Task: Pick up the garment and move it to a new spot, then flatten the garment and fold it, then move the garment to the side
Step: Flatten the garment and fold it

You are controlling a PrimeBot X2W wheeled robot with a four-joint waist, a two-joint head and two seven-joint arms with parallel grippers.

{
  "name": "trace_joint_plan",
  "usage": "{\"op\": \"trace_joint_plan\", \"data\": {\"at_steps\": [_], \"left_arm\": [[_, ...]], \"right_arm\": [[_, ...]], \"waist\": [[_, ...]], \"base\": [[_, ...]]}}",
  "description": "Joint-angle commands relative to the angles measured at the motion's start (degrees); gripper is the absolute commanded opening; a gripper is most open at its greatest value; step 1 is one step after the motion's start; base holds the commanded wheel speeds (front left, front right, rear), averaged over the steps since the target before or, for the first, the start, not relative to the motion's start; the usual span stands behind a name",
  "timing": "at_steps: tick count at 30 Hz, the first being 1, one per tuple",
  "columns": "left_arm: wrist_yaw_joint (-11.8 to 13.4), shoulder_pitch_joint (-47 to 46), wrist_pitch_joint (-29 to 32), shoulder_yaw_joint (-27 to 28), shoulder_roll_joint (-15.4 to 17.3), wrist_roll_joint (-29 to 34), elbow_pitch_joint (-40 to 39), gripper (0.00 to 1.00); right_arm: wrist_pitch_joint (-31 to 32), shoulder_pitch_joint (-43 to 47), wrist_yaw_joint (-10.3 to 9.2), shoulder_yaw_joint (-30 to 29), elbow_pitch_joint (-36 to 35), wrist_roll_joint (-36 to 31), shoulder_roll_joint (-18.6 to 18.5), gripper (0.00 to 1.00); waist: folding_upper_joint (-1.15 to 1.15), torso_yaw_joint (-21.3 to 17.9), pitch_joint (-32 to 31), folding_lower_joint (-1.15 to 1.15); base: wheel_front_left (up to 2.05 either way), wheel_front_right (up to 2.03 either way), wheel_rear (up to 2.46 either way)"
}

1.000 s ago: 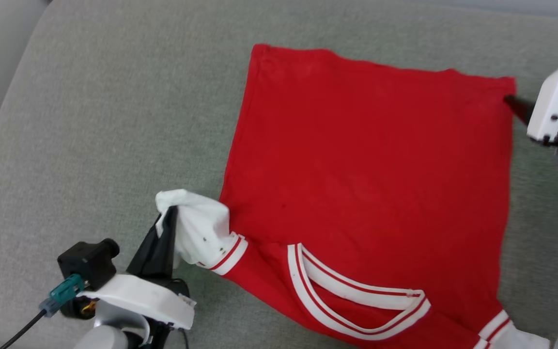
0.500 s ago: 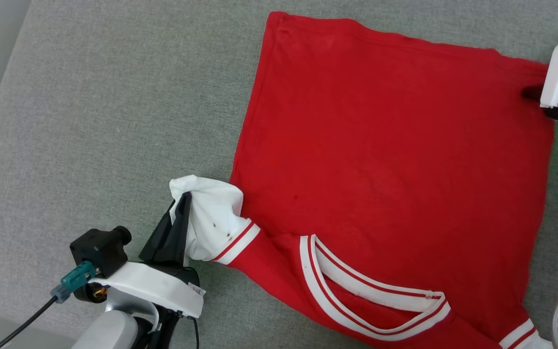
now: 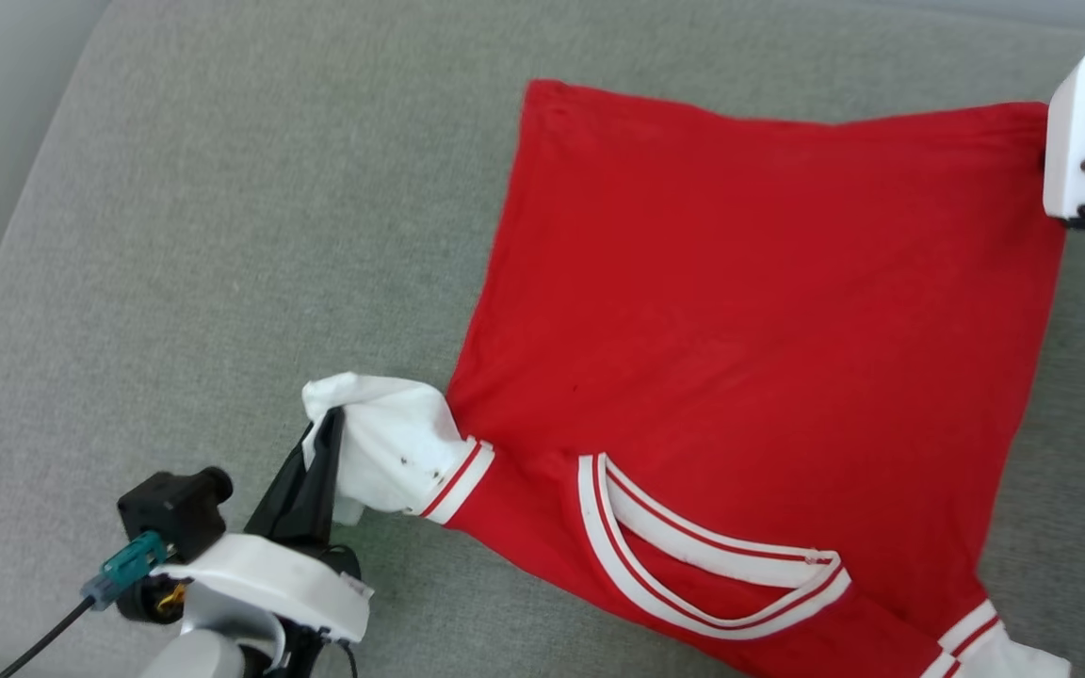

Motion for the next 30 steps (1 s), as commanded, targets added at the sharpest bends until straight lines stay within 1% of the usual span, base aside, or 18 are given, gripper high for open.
{"op": "trace_joint_plan", "data": {"at_steps": [1, 2, 5, 8, 11, 13, 16, 18, 21, 23, 24, 25, 27, 29, 30], "left_arm": [[0.7, 1.4, 0.1, 0.6, 0.7, -0.5, -0.4, 0.00], [0.7, 1.4, 0.1, 0.6, 0.7, -0.5, -0.4, 0.00], [1.4, 3.2, 0.7, 0.9, 1.8, -0.9, -1.1, 0.00], [2.6, 4.9, 1.5, 1.3, 2.7, -1.0, -2.1, 0.00], [3.9, 6.7, 2.2, 1.7, 3.8, -1.2, -3.1, 0.00], [4.6, 7.8, 2.6, 2.1, 4.3, -1.6, -3.9, 0.00], [5.6, 9.5, 3.1, 2.4, 5.0, -2.0, -4.9, 0.00], [6.1, 10.4, 3.6, 2.6, 5.6, -2.1, -5.5, 0.00], [6.9, 11.3, 4.1, 2.9, 6.3, -2.3, -6.4, 0.00], [7.4, 12.0, 4.5, 3.2, 7.0, -2.4, -6.8, 0.00], [7.7, 12.4, 4.8, 3.3, 7.2, -2.4, -7.0, 0.00], [7.8, 12.6, 4.9, 3.5, 7.5, -2.6, -7.3, 0.00], [8.3, 12.8, 5.4, 3.7, 8.1, -2.4, -7.8, 0.00], [8.9, 12.9, 6.2, 3.4, 9.2, -1.6, -8.2, 0.00], [9.1, 12.8, 6.4, 3.4, 9.2, -1.7, -8.5, 0.00]], "right_arm": [[0.7, 2.6, -0.04, 3.1, -2.3, 2.4, -2.6, 0.00], [0.7, 2.6, -0.04, 3.1, -2.3, 2.4, -2.6, 0.00], [2.0, 6.9, -0.05, 7.0, -7.3, 6.3, -6.4, 0.00], [3.9, 13.8, -0.05, 9.1, -13.0, 9.8, -10.8, 0.00], [5.9, 23.0, -0.05, 8.4, -19.3, 12.9, -13.6, 0.00], [6.8, 30.5, -0.05, 6.6, -23.2, 14.4, -14.2, 0.00], [7.4, 42.0, -0.05, 3.7, -27.4, 15.8, -13.2, 0.00], [7.3, 49.2, -0.05, 1.8, -29.2, 17.1, -11.2, 0.00], [7.4, 58.2, -0.05, 1.5, -29.8, 18.3, -8.4, 0.00], [7.0, 61.9, -0.05, 1.9, -29.7, 19.0, -6.5, 0.00], [6.6, 63.1, -0.05, 1.9, -29.6, 19.6, -5.5, 0.09], [6.0, 63.9, -0.05, 2.0, -29.7, 20.2, -4.6, 0.35], [3.3, 64.1, -0.04, 1.6, -30.4, 20.8, -3.5, 1.00], [-1.5, 62.3, -0.04, 0.8, -31.5, 21.1, -2.7, 1.00], [-4.4, 61.2, -0.05, 0.5, -32.0, 21.0, -2.7, 1.00]], "waist": [[0.00, -2.7, -3.8, -0.01], [0.00, -2.7, -3.8, -0.01], [0.00, -5.0, -6.8, -0.01], [0.00, -7.3, -9.4, -0.01], [0.00, -9.6, -11.6, -0.01], [0.00, -11.1, -12.7, -0.01], [0.00, -13.2, -13.8, -0.01], [0.00, -14.4, -14.5, -0.01], [0.00, -16.2, -15.0, -0.01], [0.00, -17.2, -15.2, -0.01], [0.00, -17.6, -15.2, -0.01], [0.00, -17.9, -15.2, -0.01], [0.00, -18.6, -15.0, -0.01], [0.00, -18.8, -14.7, -0.01], [0.00, -18.9, -14.5, -0.01]], "base": [[0.00, 0.00, 0.00], [0.00, 0.00, 0.00], [0.00, 0.00, 0.00], [0.00, 0.00, 0.00], [0.00, 0.00, 0.00], [0.00, 0.00, 0.00], [0.00, 0.00, 0.00], [0.00, 0.00, 0.00], [0.00, 0.00, 0.00], [0.00, 0.00, 0.00], [0.00, 0.00, 0.00], [0.00, 0.00, 0.00], [0.00, 0.00, 0.00], [0.00, 0.00, 0.00], [0.00, 0.00, 0.00]]}}
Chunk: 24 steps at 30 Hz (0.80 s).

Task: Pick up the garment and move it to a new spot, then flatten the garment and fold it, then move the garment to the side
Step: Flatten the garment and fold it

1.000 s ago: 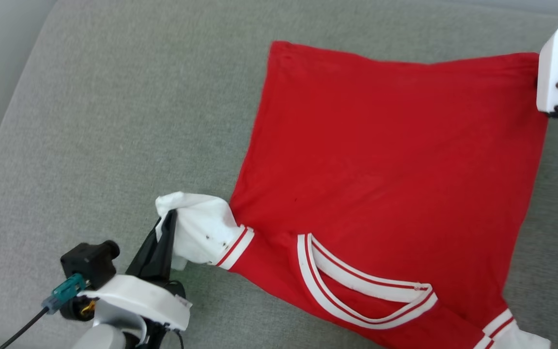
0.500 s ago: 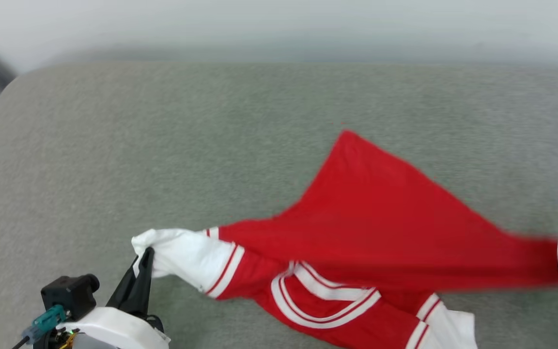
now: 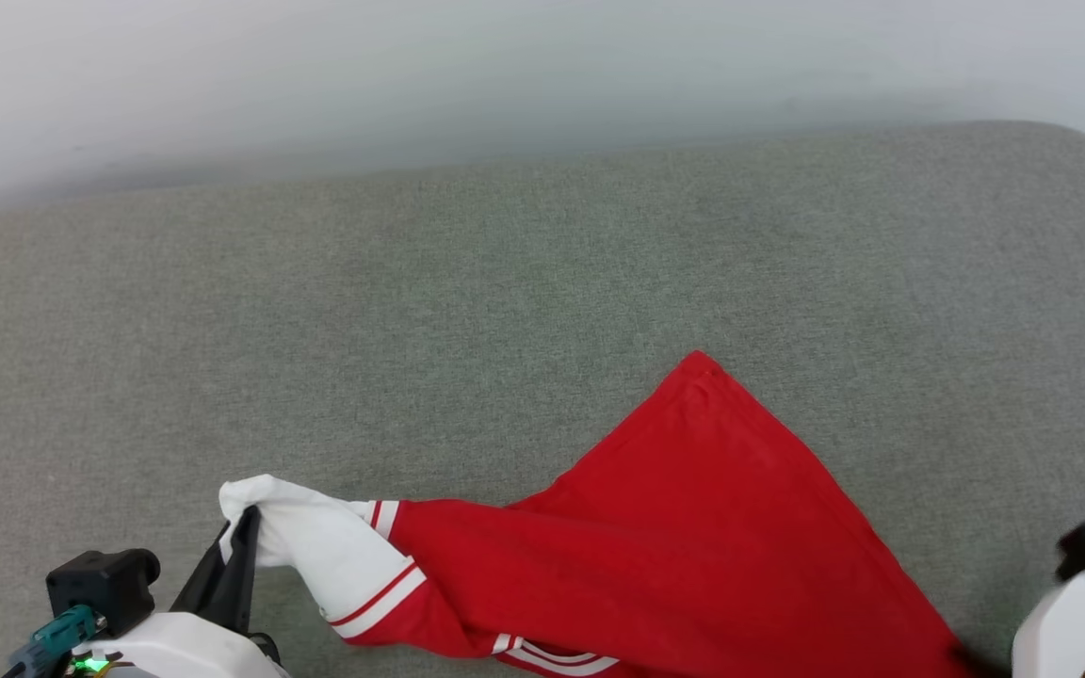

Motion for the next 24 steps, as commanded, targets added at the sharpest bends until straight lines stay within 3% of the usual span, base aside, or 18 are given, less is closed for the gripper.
{"op": "trace_joint_plan", "data": {"at_steps": [1, 6, 10, 17, 24], "left_arm": [[0.2, 0.1, 0.3, 0.1, 0.1, -0.1, -0.5, 0.00], [0.5, -1.0, 1.4, 0.0, 0.8, 0.3, -2.0, 0.00], [0.2, -2.5, 2.1, -0.7, 1.2, 0.8, -3.0, 0.00], [-1.8, -7.8, 3.3, -2.6, 0.4, 2.3, -3.7, 0.00], [-5.3, -14.3, 2.9, -5.3, -2.7, 3.7, -1.1, 0.00]], "right_arm": [[-3.5, -2.6, -0.04, -0.7, -0.7, -0.1, 0.1, 1.00], [-15.8, -10.0, -0.04, -1.2, 0.3, -0.1, 0.9, 1.00], [-18.4, -17.3, -0.04, 1.1, 3.4, 0.2, 1.3, 1.00], [-9.2, -29.7, -0.04, 7.7, 9.7, -1.8, 2.0, 1.00], [0.8, -38.1, -0.05, 10.5, 15.1, -6.1, 3.3, 1.00]], "waist": [[0.00, 0.0, 0.4, 0.01], [0.00, 0.6, 1.8, 0.01], [0.00, 1.7, 3.4, 0.01], [0.00, 5.4, 8.1, 0.01], [0.00, 10.2, 12.1, 0.01]], "base": [[0.00, 0.00, 0.00], [0.00, 0.00, 0.00], [0.00, 0.00, 0.00], [0.00, 0.00, 0.00], [0.00, 0.00, 0.00]]}}
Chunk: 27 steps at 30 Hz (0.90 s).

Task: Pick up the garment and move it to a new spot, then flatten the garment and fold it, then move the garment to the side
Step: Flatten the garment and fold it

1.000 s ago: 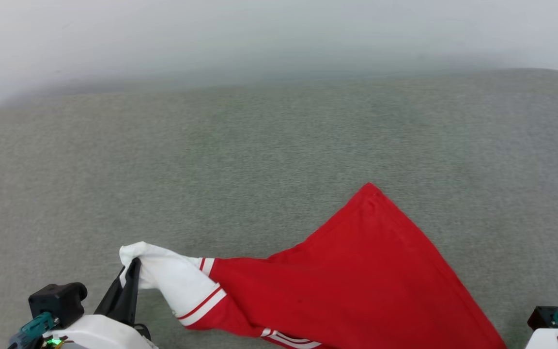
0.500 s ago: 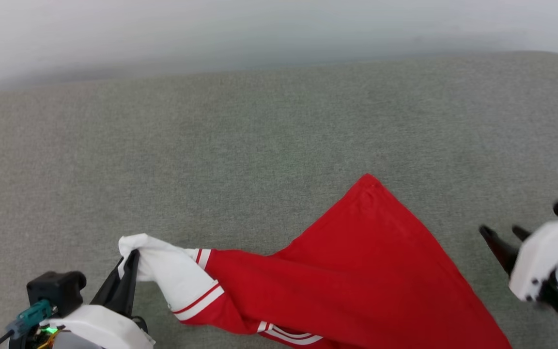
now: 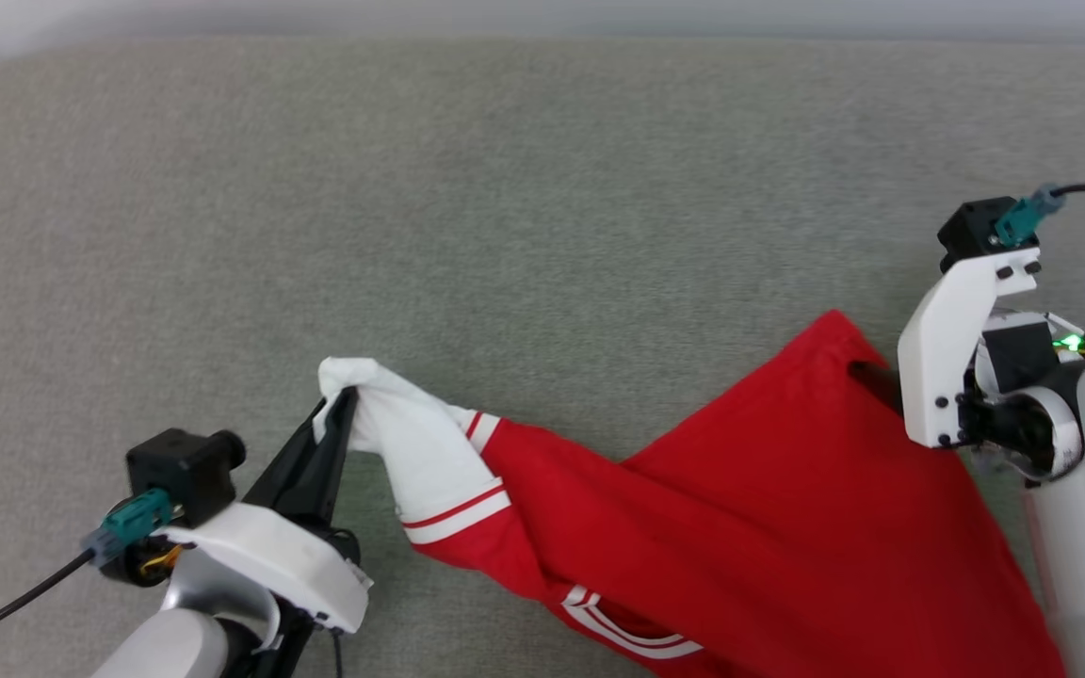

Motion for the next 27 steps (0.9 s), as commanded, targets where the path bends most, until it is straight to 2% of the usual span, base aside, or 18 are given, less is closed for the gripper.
{"op": "trace_joint_plan", "data": {"at_steps": [1, 6, 10, 11, 12, 13, 20, 27], "left_arm": [[-0.8, -1.5, -0.5, -0.4, -0.8, 0.5, 0.8, 0.00], [-2.4, -3.9, -1.4, -1.5, -2.6, 0.9, 3.3, 0.00], [-3.1, -4.8, -1.9, -1.9, -3.4, 0.9, 5.0, 0.00], [-3.4, -4.9, -2.0, -2.1, -3.5, 0.8, 5.5, 0.00], [-3.4, -5.1, -2.1, -2.2, -3.6, 0.8, 5.8, 0.00], [-3.5, -5.3, -2.2, -2.3, -3.6, 0.8, 6.1, 0.00], [-4.1, -5.9, -2.2, -2.2, -2.8, 0.9, 7.5, 0.00], [-4.2, -8.7, -1.1, -0.8, 0.9, 2.6, 5.5, 0.00]], "right_arm": [[1.0, -1.6, -0.04, 0.0, 1.3, -0.7, 0.5, 1.00], [6.0, -2.4, -0.04, 2.1, 7.3, -2.3, 1.4, 1.00], [9.5, -1.1, -0.02, 4.2, 10.2, -0.8, 1.7, 1.00], [10.1, -0.8, -0.02, 4.5, 10.4, -0.5, 1.7, 0.40], [10.7, -0.7, -0.02, 4.8, 10.6, -0.2, 1.4, 0.10], [11.1, -0.7, -0.02, 5.0, 10.7, 0.3, 1.1, 0.00], [9.7, -3.5, -0.03, 5.3, 7.7, 2.1, -1.6, 0.00], [5.8, -7.1, -0.03, 5.8, 1.5, 3.8, -4.2, 0.00]], "waist": [[0.00, 2.5, 2.3, 0.00], [0.00, 3.8, 3.3, 0.00], [0.00, 4.1, 3.6, 0.00], [0.00, 4.1, 3.6, 0.00], [0.00, 4.1, 3.6, 0.00], [0.00, 4.1, 3.5, 0.00], [0.00, 3.4, 1.0, 0.00], [0.00, 2.6, -3.9, 0.00]], "base": [[0.00, 0.00, 0.00], [0.00, 0.00, 0.00], [0.00, 0.00, 0.00], [0.00, 0.00, 0.00], [0.00, 0.00, 0.00], [0.00, 0.00, 0.00], [0.00, 0.00, 0.00], [0.00, 0.00, 0.00]]}}
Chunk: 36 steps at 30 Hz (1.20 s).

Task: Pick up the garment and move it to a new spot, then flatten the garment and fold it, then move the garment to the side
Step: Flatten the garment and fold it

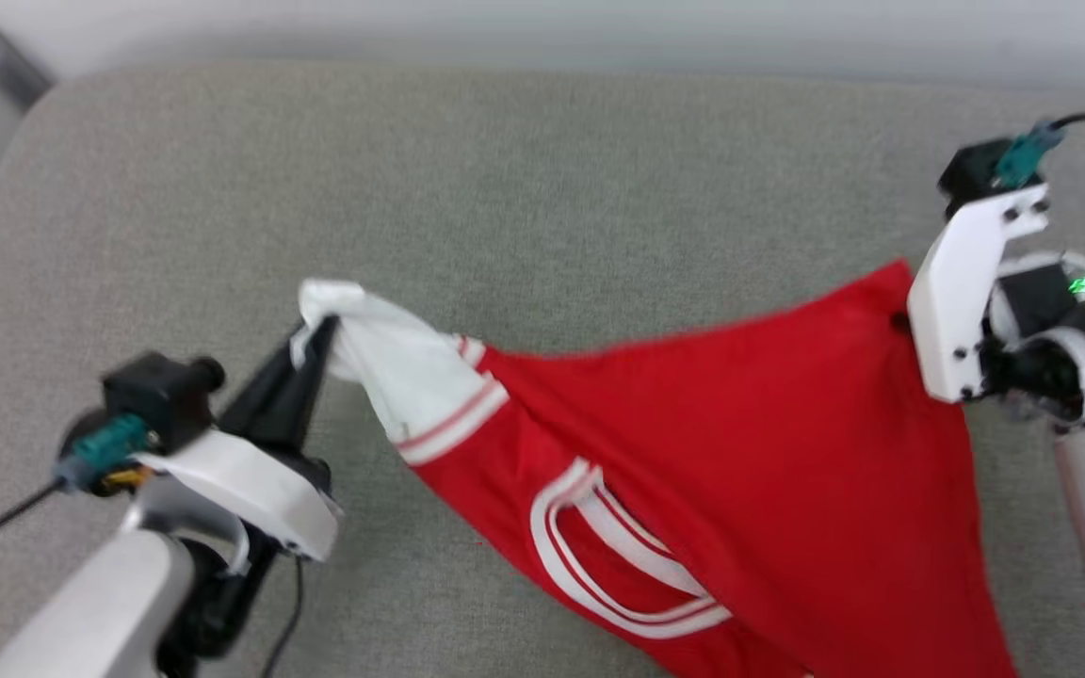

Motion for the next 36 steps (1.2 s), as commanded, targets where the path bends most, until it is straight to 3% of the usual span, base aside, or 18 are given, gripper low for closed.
{"op": "trace_joint_plan", "data": {"at_steps": [1, 8, 14, 18, 27, 36], "left_arm": [[0.1, -1.2, 0.4, 0.5, 0.7, 0.3, -0.5, 0.00], [2.1, -6.3, -0.4, 5.4, 2.1, -0.3, -3.1, 0.00], [0.3, -14.5, 2.6, 5.4, 2.9, 0.8, -2.8, 0.00], [-2.5, -22.8, 5.4, 5.0, 2.9, 0.7, -0.5, 0.00], [-9.2, -43.2, 11.0, 4.2, 2.8, 1.9, 8.7, 0.00], [-12.1, -61.8, 11.1, 4.0, 3.0, 6.5, 22.2, 0.00]], "right_arm": [[-0.6, -1.2, -0.02, -0.2, -1.0, 0.3, -0.6, 0.00], [-4.4, -3.6, -0.02, -2.1, -6.6, 2.4, -2.1, 0.00], [-6.0, -6.6, -0.02, -4.8, -9.4, 2.8, -2.3, 0.00], [-6.6, -10.4, -0.02, -6.7, -11.2, 2.0, -2.1, 0.00], [-7.2, -23.4, -0.02, -11.6, -13.1, -2.4, -1.2, 0.00], [-13.6, -38.3, -0.03, -12.5, -7.4, -7.9, 2.6, 0.00]], "waist": [[0.00, -0.5, -2.3, -0.01], [0.00, -2.0, -9.7, -0.01], [0.00, -2.8, -13.5, -0.01], [0.00, -3.4, -13.4, -0.01], [0.00, -4.3, -5.6, -0.01], [0.00, -6.6, 8.2, -0.01]], "base": [[0.00, 0.00, 0.00], [0.00, 0.00, 0.00], [0.00, 0.00, 0.00], [0.00, 0.00, 0.00], [0.00, 0.00, 0.00], [0.00, 0.00, 0.00]]}}
